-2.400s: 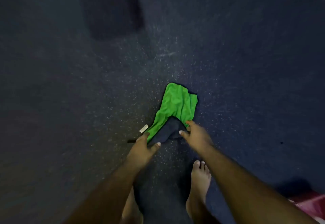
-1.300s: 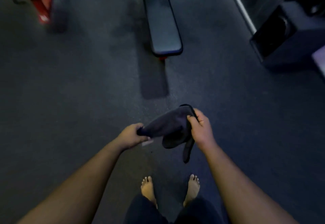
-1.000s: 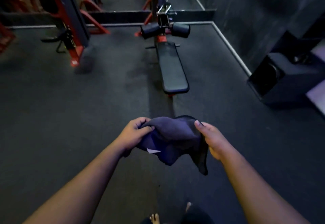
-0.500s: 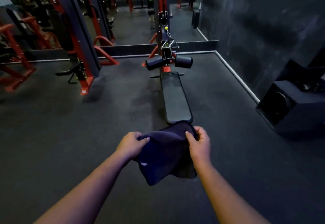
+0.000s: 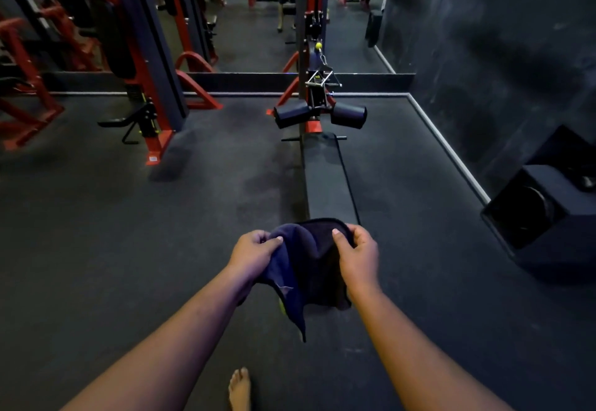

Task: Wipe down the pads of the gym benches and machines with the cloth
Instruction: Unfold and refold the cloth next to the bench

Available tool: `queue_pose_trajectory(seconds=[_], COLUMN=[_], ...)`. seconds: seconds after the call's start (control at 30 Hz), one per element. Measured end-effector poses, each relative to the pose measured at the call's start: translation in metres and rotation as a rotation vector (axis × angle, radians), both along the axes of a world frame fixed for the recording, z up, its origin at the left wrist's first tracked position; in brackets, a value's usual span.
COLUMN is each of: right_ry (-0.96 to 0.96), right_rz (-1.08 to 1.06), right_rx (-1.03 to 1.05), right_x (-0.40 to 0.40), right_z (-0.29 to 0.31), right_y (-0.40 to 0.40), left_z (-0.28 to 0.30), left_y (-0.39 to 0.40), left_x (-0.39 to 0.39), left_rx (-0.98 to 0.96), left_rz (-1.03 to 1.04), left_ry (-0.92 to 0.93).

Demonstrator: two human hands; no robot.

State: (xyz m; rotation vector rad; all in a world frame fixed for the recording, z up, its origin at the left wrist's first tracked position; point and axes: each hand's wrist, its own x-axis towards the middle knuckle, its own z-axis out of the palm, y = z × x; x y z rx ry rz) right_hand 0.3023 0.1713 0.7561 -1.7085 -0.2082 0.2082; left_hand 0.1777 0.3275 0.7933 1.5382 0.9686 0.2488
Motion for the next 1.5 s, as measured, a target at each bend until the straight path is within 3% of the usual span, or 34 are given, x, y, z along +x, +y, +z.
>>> queue_pose_trajectory(seconds=[0.03,0.13,0.2,0.27,0.4,0.5,0.67,0.8,0.93,1.0,1.13,1.33,1.4,1.5], right_ry=[-0.019,0.044,0.094,0.031,-0.167,-0.270,-0.320,-0.208,-0.140,-0.074,0.088,-0.094,-0.158,-0.278], right_rz=[-0.041,-0.067,-0.059,-0.076,0.010,0.123,0.264,0.448,0.149,0.192,0.443,0.335,0.298,0.218], right_rx=[-0.023,-0.216,-0.288,-0.250,-0.170,-0.160,-0.161,-0.083,0.015,-0.009,0.108,0.092,0.057,-0.026], right_x=[0.006,0.023,0.031,0.039,0.038,0.032,0.044,0.084,0.146,0.177,0.231,0.296,0.309,0.329], right_z=[0.001,-0.001,-0.003,0.000,0.004,0.004,-0.004,-0.005,-0.022,-0.026,-0.013,0.010,0.019,0.031], right_y=[0.007,0.045,0.076,0.105,0.157,0.195,0.224,0.227,0.232,0.237,0.260,0.295,0.303,0.322], left_z=[-0.003,-0.003,-0.002,-0.005,-0.013,-0.014,-0.006,-0.007,0.001,0.012,0.035,0.026,0.020,0.009], left_y=[0.013,0.054,0.086,0.118,0.160,0.174,0.192,0.219,0.251,0.267,0.307,0.362,0.369,0.384], left_x=[0.005,0.015,0.025,0.039,0.065,0.085,0.111,0.143,0.194,0.222,0.281,0.341,0.353,0.378], left_rx=[0.100,0.682,0.857,0.765,0.224,-0.049,-0.201,-0.168,0.006,0.141,0.749,1.349,1.410,1.168], left_rz=[-0.013,-0.170,-0.217,-0.261,-0.324,-0.267,-0.328,-0.435,-0.621,-0.715,-0.856,-0.936,-0.841,-0.611], left_ry=[0.040,0.377,0.478,0.443,0.053,-0.135,-0.190,-0.214,-0.118,-0.067,0.036,0.102,0.020,-0.190])
